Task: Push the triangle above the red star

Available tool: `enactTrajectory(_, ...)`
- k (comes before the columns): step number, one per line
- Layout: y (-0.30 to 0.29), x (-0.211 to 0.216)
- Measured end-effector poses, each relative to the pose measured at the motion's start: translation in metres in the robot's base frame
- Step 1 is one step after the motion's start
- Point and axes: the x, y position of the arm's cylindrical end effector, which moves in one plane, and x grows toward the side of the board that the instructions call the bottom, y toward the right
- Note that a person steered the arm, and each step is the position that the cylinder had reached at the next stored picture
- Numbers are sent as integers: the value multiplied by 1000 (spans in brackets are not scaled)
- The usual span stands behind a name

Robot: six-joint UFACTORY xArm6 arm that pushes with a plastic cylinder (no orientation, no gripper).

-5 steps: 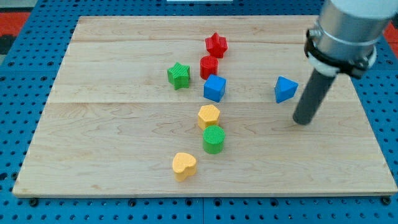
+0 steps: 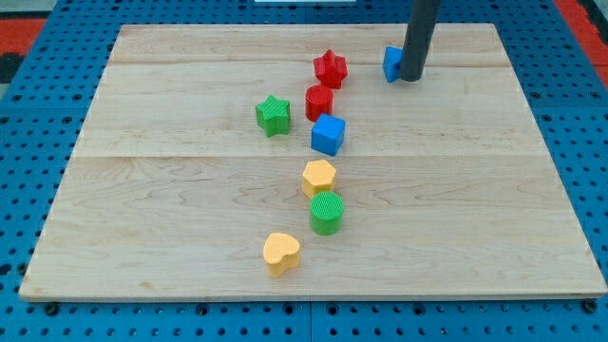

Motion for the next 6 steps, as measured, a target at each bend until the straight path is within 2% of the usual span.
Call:
enactTrajectory(4,3,-7)
enactTrajectory(6,-19,-38)
